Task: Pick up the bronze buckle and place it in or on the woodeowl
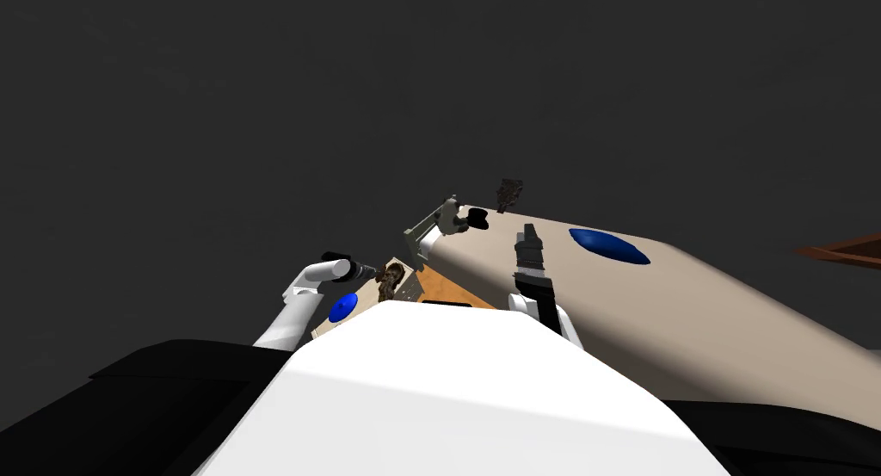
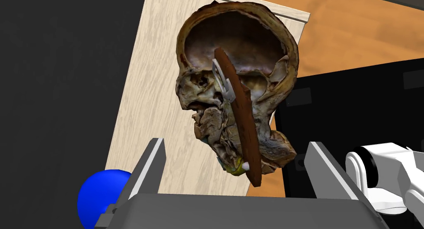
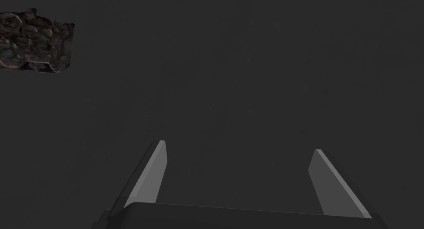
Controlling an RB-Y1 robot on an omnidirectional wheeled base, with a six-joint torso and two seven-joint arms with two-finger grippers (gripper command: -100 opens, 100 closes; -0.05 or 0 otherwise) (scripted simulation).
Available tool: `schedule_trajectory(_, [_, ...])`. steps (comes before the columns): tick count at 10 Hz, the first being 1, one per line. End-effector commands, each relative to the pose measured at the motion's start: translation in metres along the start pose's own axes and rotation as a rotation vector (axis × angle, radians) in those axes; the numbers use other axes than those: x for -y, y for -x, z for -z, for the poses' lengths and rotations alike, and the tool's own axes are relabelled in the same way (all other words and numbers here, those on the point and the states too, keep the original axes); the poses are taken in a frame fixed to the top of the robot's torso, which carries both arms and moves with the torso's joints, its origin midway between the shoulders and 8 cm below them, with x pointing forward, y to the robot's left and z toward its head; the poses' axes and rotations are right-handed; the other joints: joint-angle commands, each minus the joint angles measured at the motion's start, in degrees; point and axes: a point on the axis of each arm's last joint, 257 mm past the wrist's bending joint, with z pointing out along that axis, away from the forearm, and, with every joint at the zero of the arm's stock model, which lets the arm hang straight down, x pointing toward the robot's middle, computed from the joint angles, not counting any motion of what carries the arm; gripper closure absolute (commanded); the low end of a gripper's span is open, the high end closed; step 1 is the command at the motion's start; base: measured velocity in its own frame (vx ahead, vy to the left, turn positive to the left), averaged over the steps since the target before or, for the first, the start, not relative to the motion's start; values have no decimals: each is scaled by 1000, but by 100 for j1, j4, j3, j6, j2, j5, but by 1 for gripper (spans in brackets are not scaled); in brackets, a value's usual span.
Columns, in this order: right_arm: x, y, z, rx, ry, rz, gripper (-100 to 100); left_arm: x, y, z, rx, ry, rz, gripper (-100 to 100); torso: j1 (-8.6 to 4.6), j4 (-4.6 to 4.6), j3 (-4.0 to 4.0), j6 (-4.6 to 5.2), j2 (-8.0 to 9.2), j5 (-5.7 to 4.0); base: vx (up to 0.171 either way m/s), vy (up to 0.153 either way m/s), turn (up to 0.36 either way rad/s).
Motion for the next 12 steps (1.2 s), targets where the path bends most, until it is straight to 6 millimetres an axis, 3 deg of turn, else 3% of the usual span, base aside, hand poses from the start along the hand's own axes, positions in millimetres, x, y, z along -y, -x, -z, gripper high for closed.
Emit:
schedule_trajectory(1, [0, 0, 0, 0, 0, 0, 0, 0, -5, 11, -3, 0, 1, -100, 0, 0, 0, 0, 0, 0, 0, 0, 0])
schedule_trajectory(6, [0, 0, 0, 0, 0, 0, 0, -6, -21, 49, -5, -2, -5, -100, 2, 0, -1, 0, -2, 0, 6, 9, 7])
schedule_trajectory(8, [0, 0, 0, 0, 0, 0, 0, -4, -21, 51, -6, -3, -6, -100, 3, -1, -1, 0, -2, 1, 3, 5, 3])
schedule_trajectory(9, [0, 0, 0, 0, 0, 0, 0, -4, -21, 52, -4, -2, -5, 0, 2, -1, -1, 0, -2, 1, 0, 0, 0])
schedule_trajectory(12, [0, 0, 0, 0, 0, 0, 0, -4, -21, 52, -4, -2, -5, 0, 0, 0, 0, 0, 0, 1, 0, 0, 0])
